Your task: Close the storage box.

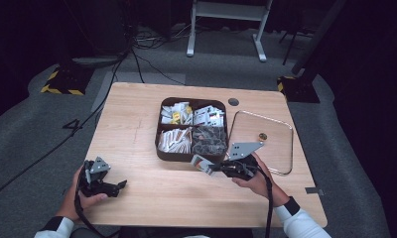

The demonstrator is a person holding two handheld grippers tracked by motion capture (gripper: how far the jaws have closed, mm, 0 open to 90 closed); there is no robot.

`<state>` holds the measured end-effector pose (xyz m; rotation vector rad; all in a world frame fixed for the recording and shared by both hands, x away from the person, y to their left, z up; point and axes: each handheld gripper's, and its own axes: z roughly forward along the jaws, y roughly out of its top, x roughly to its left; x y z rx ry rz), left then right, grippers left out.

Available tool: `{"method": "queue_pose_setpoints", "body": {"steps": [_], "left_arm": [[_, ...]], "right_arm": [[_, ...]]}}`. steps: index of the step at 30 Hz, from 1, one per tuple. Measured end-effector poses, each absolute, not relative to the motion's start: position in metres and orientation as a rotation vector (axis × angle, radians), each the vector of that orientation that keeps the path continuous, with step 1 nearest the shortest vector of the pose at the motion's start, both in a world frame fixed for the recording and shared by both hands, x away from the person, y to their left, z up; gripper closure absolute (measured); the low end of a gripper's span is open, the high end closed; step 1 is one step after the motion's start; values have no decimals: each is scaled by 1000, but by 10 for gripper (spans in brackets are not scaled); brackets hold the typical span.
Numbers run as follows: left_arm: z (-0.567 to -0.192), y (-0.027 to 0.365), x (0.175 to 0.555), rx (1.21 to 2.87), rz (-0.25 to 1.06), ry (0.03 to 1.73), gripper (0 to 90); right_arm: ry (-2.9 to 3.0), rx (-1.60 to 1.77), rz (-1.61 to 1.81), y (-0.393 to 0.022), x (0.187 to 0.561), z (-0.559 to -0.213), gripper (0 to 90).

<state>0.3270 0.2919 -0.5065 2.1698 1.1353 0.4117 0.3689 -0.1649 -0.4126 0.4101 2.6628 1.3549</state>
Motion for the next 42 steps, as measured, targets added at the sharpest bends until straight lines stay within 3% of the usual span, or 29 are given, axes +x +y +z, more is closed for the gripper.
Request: {"method": "queue_pose_setpoints", "body": {"steps": [34,42], "left_arm": [[-506,292,327,2171,415,1136,29],[-506,292,327,2171,415,1136,29]], "right_arm": [[2912,279,1267,-137,335,-452,899],[2910,309,1224,-140,339,-456,841]]}}
